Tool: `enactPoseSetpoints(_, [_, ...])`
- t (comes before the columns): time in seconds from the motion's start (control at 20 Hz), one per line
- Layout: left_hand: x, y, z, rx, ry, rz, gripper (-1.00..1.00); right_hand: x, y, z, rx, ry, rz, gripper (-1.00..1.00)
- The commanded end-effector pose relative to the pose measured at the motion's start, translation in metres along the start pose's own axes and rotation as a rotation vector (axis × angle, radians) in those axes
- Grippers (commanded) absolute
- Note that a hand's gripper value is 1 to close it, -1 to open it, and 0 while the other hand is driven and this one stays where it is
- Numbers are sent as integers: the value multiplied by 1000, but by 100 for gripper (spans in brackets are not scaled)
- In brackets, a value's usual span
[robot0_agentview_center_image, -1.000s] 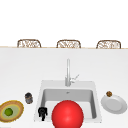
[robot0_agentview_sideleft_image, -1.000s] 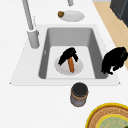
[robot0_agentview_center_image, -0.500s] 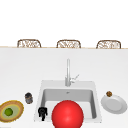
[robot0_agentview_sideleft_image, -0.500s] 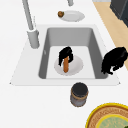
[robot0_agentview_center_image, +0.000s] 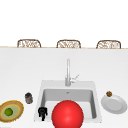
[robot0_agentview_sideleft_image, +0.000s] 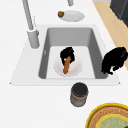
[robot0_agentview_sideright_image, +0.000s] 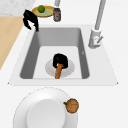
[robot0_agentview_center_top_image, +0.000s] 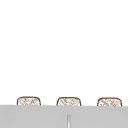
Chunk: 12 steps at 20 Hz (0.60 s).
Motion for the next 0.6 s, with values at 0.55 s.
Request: enactPoseSetpoints(0.55, [0,0,0,0,0,0,0,-36,-86,60,22,-10,-26,100])
